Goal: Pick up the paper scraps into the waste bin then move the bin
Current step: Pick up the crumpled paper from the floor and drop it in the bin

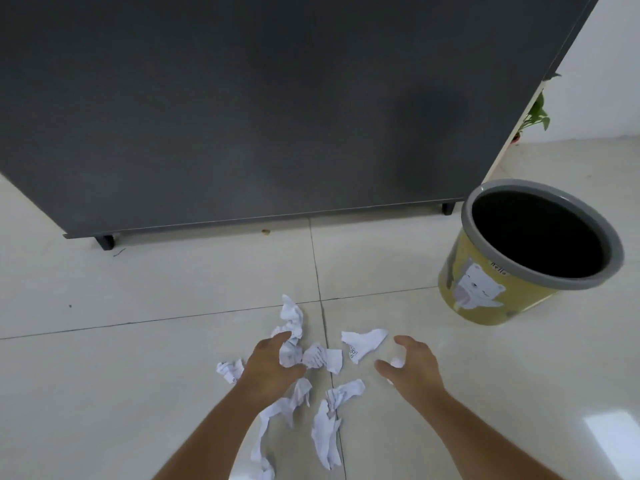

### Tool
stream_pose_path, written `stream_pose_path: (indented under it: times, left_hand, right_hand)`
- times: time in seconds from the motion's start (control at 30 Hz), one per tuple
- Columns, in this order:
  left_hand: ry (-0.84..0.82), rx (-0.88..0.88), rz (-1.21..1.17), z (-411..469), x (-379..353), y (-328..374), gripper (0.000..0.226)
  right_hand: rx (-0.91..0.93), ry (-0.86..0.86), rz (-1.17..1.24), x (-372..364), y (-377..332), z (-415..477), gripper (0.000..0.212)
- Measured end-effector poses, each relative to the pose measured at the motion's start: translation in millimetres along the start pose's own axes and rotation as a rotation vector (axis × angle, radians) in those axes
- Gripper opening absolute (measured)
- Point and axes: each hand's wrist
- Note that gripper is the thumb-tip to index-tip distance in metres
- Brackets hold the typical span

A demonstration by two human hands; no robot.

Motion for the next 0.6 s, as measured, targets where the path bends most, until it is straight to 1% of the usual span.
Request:
stream_pose_path:
  times: [0.23, 0.4, 0.5, 0.57, 0.6]
  left_hand:
    - [0.018, -0.033, 0.155, 38, -33, -11, 0.093]
    - [-0.016, -0.023, 0.305, 65, -55, -27, 0.082]
    - [-0.049, -0.028, 0.464, 68, -66, -30, 0.076]
    - [-0.065, -0.068, 0.537, 68, -75, -36, 0.070]
    - [-0.054, -0.117, 0.571, 68, -80, -40, 0.063]
  right_hand:
    - [-0.044, 0.042, -0.103, -24, 34, 30, 0.067]
    - [-0.049, 0.020, -0.127, -47, 55, 41, 0.066]
    - [-0.008, -0.038, -0.190, -63, 59, 43, 0.068]
    - [0.004, -0.088, -0.208, -73, 55, 40, 0.065]
    - [0.013, -0.110, -0.206, -79, 52, 38, 0.064]
Point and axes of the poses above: each hand's wrist, its own z-axis towards the middle knuckle, its own x-axis out of the back of the hand, y = z × x, and after that the axes turned 5 degrees about z, right-handed
